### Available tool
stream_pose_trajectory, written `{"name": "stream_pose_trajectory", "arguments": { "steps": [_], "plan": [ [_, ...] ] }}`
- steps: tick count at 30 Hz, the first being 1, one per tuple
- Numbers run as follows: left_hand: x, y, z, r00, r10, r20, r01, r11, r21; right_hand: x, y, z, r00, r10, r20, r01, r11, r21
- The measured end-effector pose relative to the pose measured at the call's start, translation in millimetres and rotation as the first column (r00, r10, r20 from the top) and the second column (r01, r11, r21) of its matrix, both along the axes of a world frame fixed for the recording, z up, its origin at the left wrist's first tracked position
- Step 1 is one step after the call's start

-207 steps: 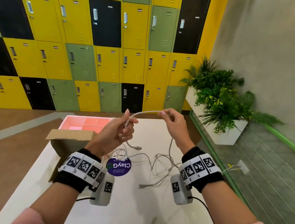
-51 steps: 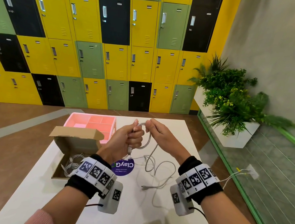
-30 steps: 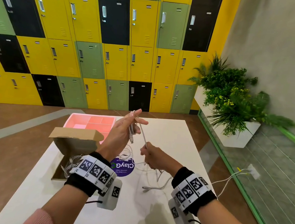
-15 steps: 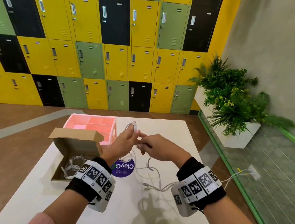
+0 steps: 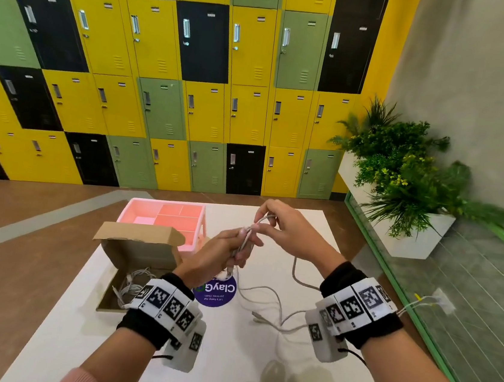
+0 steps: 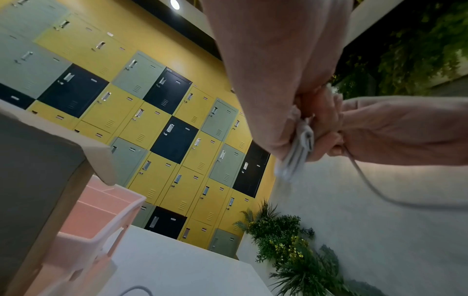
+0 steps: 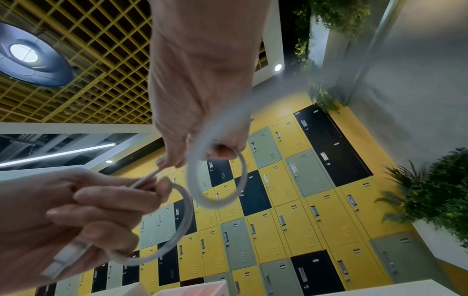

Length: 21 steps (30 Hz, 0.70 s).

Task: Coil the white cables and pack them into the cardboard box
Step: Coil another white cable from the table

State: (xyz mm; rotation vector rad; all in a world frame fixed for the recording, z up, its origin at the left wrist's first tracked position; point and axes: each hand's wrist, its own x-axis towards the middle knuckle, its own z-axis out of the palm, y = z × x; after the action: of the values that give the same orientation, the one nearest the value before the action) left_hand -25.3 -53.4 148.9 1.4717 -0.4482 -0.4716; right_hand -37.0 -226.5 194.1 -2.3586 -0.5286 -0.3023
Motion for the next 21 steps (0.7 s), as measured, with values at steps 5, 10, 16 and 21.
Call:
{"name": "stream_pose_trajectory", "arguments": {
  "steps": [5,10,16,21],
  "plan": [
    [-3,2,7,0.983,-0.104,-0.153,0.082,0.986,-0.146,-3,0,-4,1.0,0.005,0.001,-0.005,0.993,0.119],
    [-2,6,10,0.948,-0.185,-0.26,0.104,0.95,-0.296,-1,1,-9,0.999,-0.037,-0.011,0.039,0.987,0.154],
    [0,7,19,0.959,-0.088,-0.27,-0.015,0.934,-0.357,-1,6,-20,0.999,-0.024,-0.046,0.032,0.981,0.193],
    [2,6,20,0.955,-0.043,-0.295,-0.073,0.925,-0.373,-6,15,-25,0.994,0.044,-0.096,-0.022,0.977,0.211]
  ]
}}
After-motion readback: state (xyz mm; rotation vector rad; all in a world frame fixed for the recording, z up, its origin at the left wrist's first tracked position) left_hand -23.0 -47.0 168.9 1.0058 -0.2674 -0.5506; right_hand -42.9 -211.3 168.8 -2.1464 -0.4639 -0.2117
